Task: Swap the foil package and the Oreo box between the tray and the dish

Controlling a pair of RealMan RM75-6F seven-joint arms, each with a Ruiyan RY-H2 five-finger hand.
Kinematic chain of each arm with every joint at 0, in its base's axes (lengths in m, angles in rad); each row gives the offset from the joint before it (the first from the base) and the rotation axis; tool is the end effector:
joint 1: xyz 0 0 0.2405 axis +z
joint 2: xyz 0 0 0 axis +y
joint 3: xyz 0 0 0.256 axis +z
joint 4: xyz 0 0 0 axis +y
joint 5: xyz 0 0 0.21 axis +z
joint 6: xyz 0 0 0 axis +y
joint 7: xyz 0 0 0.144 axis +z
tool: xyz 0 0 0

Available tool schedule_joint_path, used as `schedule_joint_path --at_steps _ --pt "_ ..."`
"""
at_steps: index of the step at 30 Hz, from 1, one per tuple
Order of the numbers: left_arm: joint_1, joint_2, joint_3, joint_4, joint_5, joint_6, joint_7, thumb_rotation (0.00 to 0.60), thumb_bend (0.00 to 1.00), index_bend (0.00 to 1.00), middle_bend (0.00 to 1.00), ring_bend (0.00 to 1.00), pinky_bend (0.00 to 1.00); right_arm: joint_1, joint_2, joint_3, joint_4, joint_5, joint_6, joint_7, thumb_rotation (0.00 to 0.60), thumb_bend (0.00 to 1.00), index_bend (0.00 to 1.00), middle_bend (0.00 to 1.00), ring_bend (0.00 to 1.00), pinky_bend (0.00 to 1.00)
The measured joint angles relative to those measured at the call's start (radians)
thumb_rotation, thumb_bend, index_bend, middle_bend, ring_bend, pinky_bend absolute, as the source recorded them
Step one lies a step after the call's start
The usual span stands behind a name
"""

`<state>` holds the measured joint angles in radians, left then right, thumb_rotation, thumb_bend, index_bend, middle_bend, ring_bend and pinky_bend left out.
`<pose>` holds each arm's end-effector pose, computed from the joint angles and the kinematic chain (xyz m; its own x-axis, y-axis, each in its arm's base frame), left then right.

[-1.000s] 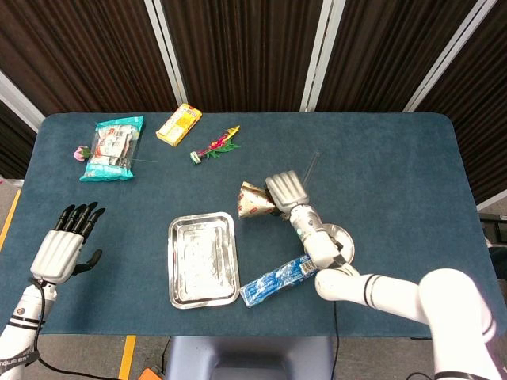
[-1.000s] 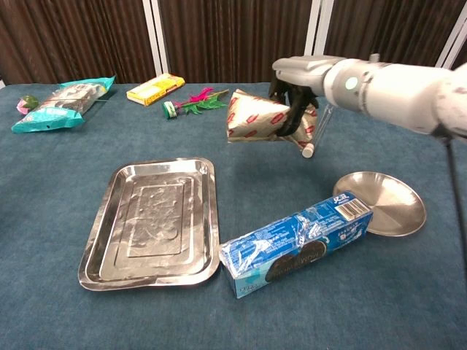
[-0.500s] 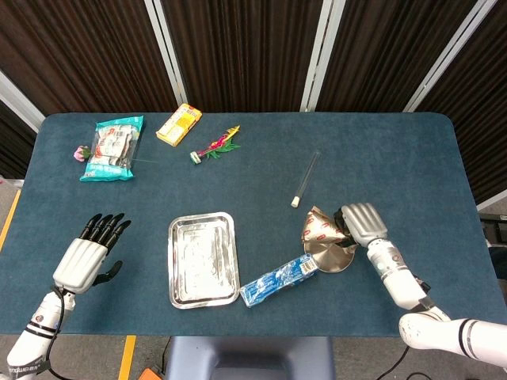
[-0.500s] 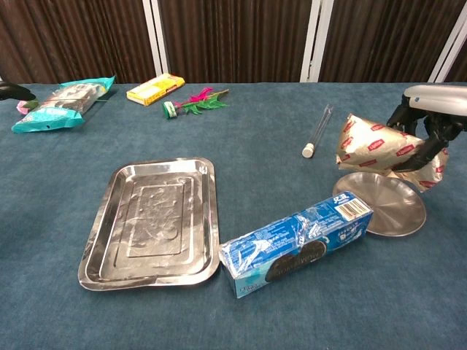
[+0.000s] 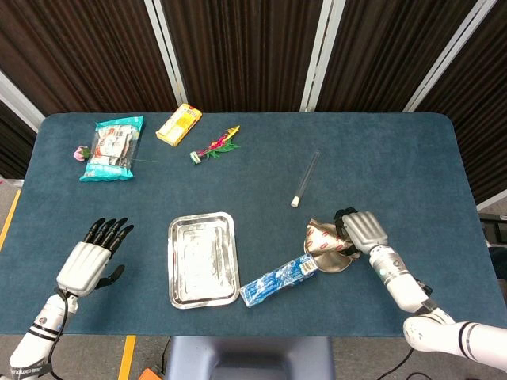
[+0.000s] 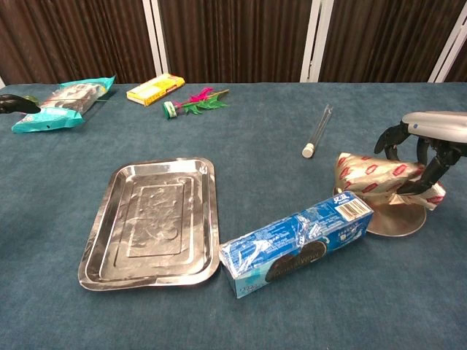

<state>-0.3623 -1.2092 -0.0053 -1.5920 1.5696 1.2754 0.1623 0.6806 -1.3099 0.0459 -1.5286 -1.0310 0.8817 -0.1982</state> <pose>-0.2532 0.2447 0.0943 0.5375 0.0984 0.8375 0.8056 -0.3536 -0.4754 -0.2351 -0.3305 0.0403 0.4466 -0.4108 0.7949 -0.8947 -0.2036 0.3975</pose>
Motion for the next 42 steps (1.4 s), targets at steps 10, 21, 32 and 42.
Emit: schedule_joint_path --at_steps 10,21,32,42 --pt "-0.012 0.021 0.028 -0.038 0.046 -0.021 -0.061 0.600 0.37 0.00 0.00 0.00 0.00 -0.022 0.073 -0.007 -0.074 0.005 -0.006 -0.003 0.600 0.19 0.00 0.00 0.00 0.10" --pt "-0.093 -0.050 0.057 -0.105 0.158 -0.101 -0.229 0.600 0.37 0.00 0.00 0.00 0.00 -0.309 0.186 -0.069 -0.200 -0.254 0.467 0.111 0.600 0.19 0.00 0.00 0.00 0.00" --pt "-0.217 -0.259 0.000 -0.136 0.095 -0.291 -0.127 0.600 0.37 0.00 0.00 0.00 0.02 -0.490 0.218 -0.110 -0.129 -0.385 0.581 0.279 0.600 0.19 0.00 0.00 0.00 0.00" --pt "-0.315 -0.506 -0.076 -0.045 -0.051 -0.403 0.014 0.600 0.36 0.00 0.00 0.00 0.02 -0.525 0.250 -0.085 -0.095 -0.420 0.595 0.401 0.600 0.19 0.00 0.00 0.00 0.00"
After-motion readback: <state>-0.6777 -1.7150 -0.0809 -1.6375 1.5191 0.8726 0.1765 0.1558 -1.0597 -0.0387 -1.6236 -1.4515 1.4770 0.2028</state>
